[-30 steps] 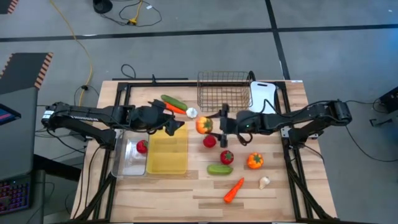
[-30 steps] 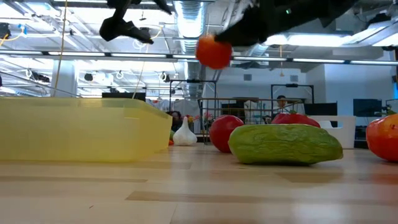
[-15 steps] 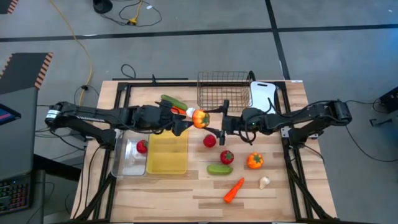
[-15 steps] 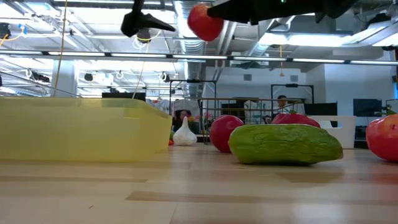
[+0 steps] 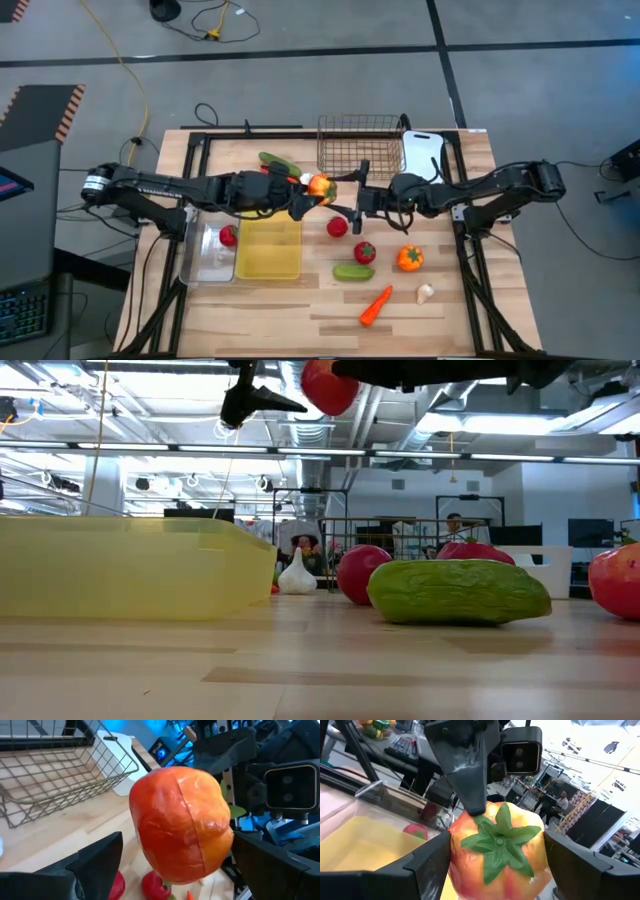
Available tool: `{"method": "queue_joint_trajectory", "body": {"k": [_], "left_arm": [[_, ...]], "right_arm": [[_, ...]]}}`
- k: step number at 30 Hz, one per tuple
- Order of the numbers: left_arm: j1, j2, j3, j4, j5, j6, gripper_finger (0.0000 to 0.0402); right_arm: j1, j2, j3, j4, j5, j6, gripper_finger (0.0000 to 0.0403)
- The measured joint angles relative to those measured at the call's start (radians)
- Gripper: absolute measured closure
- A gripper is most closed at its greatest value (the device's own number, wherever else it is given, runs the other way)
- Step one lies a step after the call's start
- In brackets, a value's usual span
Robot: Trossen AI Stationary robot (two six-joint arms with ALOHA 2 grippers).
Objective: Sort produce into baskets
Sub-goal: Put the left orange tomato into the transparent bin
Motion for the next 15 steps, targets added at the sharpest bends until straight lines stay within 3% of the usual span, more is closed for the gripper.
{"method": "queue_joint_trajectory", "body": {"k": [8, 15], "left_arm": [[0.012, 0.004, 0.000, 0.044, 0.000, 0.042, 0.0053], [0.011, 0.004, 0.000, 0.047, 0.000, 0.057, 0.0117]], "right_arm": [[0.000, 0.000, 0.000, 0.013, -0.001, 0.004, 0.0078], [0.000, 0.000, 0.000, 0.016, -0.001, 0.004, 0.0069]]}}
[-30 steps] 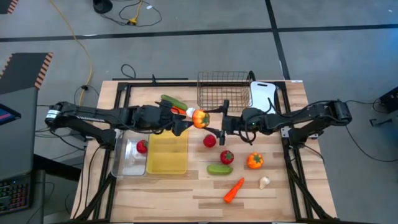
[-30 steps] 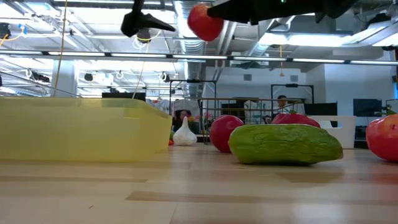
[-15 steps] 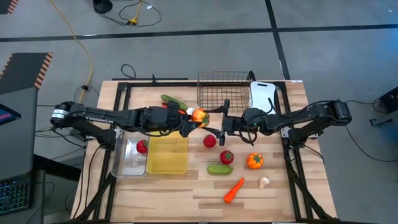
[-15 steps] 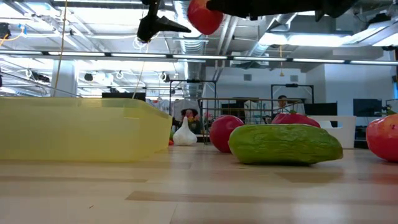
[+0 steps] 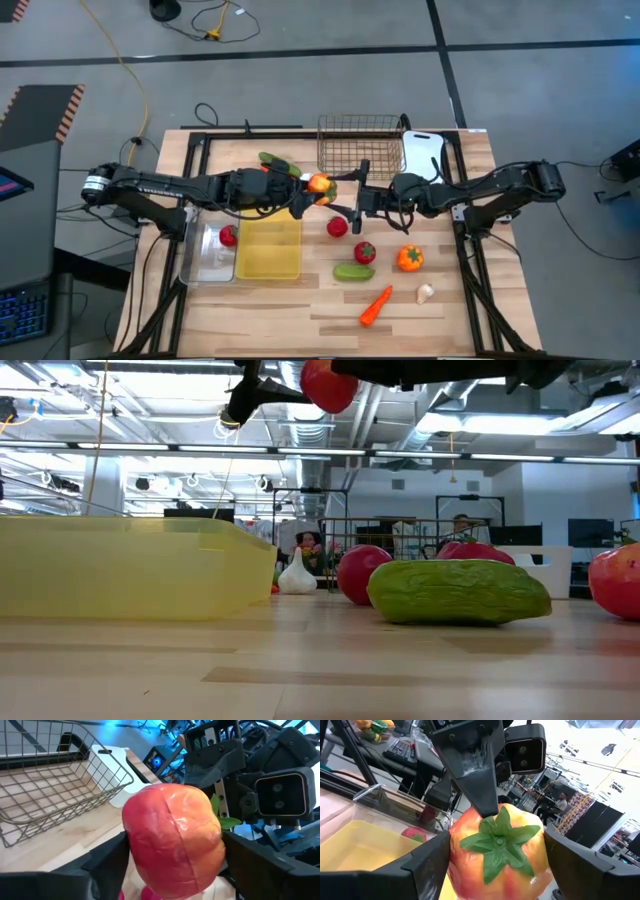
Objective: Sort produce into baskets
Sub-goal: Put the left orange tomato into the transparent bin
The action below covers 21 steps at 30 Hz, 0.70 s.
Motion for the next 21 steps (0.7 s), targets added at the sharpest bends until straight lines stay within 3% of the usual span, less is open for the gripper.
{"method": "queue_joint_trajectory", "body": {"k": [6, 21], "left_arm": [[0.000, 0.000, 0.000, -0.002, 0.000, 0.000, 0.0161], [0.000, 0.000, 0.000, -0.006, 0.000, 0.021, 0.0152]], "right_arm": [[0.000, 0.000, 0.000, 0.000, 0.000, 0.000, 0.0065], [0.000, 0.000, 0.000, -0.008, -0.001, 0.001, 0.0056]]}}
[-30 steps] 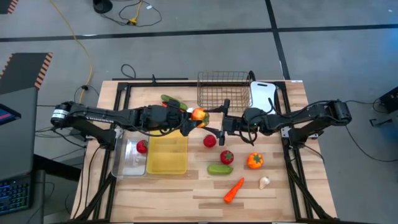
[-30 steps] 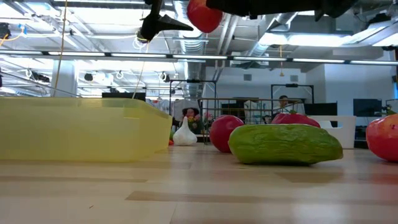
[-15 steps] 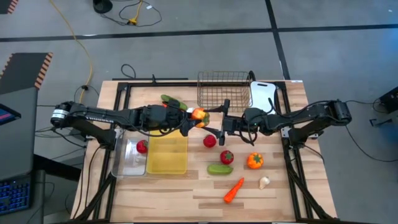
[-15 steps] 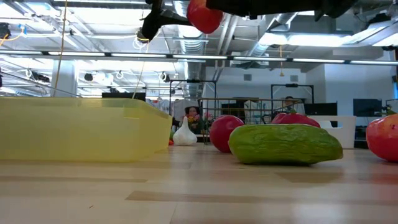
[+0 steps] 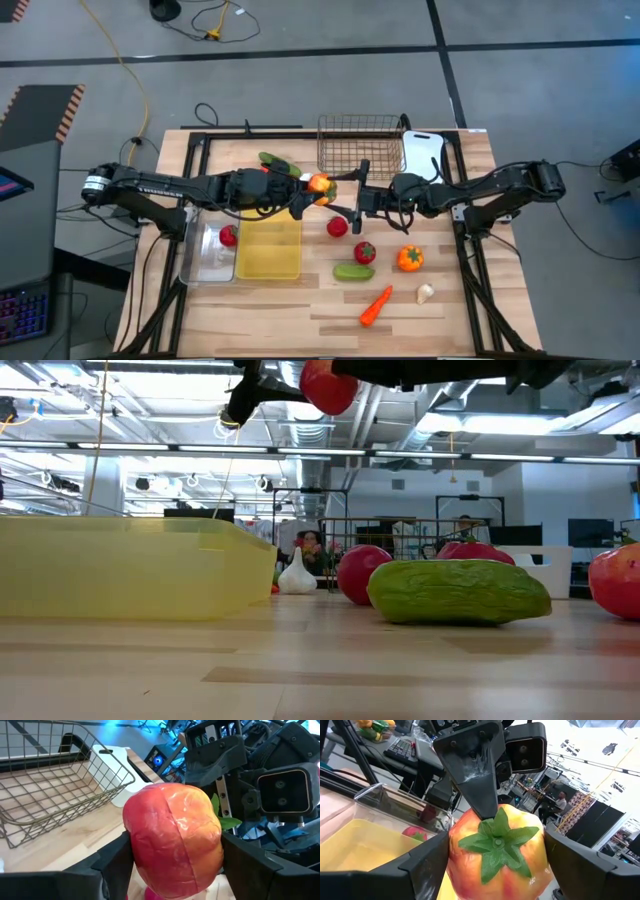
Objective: Sort produce into baskets
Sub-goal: Put the left orange tomato into the transparent bin
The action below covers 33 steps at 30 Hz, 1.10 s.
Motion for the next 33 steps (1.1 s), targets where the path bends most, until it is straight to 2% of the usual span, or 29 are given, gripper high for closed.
{"method": "queue_joint_trajectory", "body": {"k": [11, 18, 24, 33], "left_arm": [[0.007, -0.001, 0.000, -0.004, -0.003, 0.042, 0.0152], [0.048, -0.066, -0.001, -0.136, 0.029, 0.062, 0.0152], [0.086, -0.163, -0.001, -0.406, 0.093, 0.054, 0.0152], [0.098, -0.301, -0.001, -0.950, 0.332, -0.070, 0.0152]], "right_arm": [[0.001, -0.001, 0.000, -0.006, -0.004, 0.002, 0.0009], [0.001, -0.005, 0.000, -0.076, 0.008, 0.002, 0.0006], [0.000, -0.005, 0.000, -0.180, 0.095, 0.080, 0.0006], [-0.005, -0.005, 0.000, -0.440, 0.111, 0.215, 0.0007]]}}
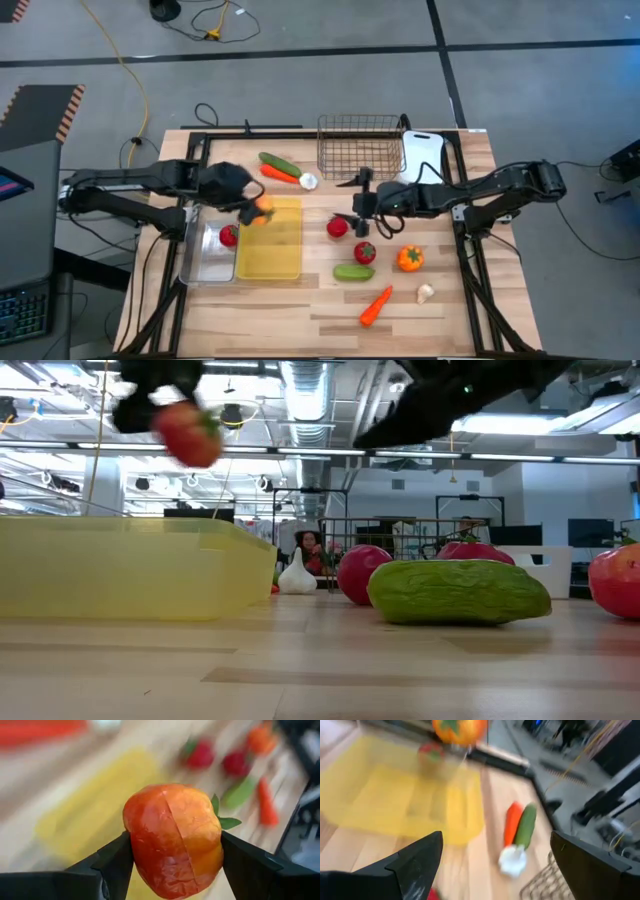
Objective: Sort produce into baskets
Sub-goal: Put the left orange tomato into the transparent bin
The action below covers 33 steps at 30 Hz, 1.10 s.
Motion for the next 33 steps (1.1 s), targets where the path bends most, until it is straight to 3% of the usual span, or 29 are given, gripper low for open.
{"method": "queue_joint_trajectory", "body": {"k": [5, 8, 12, 19, 25, 33], "left_arm": [[-0.001, -0.040, 0.000, -0.327, 0.116, -0.081, 0.0152], [-0.001, -0.049, 0.000, -0.511, 0.111, -0.126, 0.0152], [-0.001, -0.049, 0.000, -0.636, 0.049, -0.153, 0.0152], [0.000, -0.045, 0.000, -0.622, 0.024, -0.096, 0.0152], [0.000, -0.044, 0.000, -0.621, -0.075, -0.132, 0.0151], [0.000, -0.044, 0.000, -0.621, -0.074, -0.121, 0.0107]], "right_arm": [[-0.011, 0.000, 0.000, -0.112, 0.000, 0.064, 0.0007], [-0.011, 0.000, 0.000, -0.159, -0.001, 0.065, 0.0007], [-0.017, 0.000, 0.000, -0.195, -0.002, 0.065, 0.0007], [-0.017, 0.000, 0.000, -0.209, -0.002, 0.065, 0.0007], [-0.017, 0.001, 0.000, -0.229, -0.003, 0.064, 0.0007], [-0.017, 0.001, 0.000, -0.228, -0.003, 0.064, 0.0007]]}}
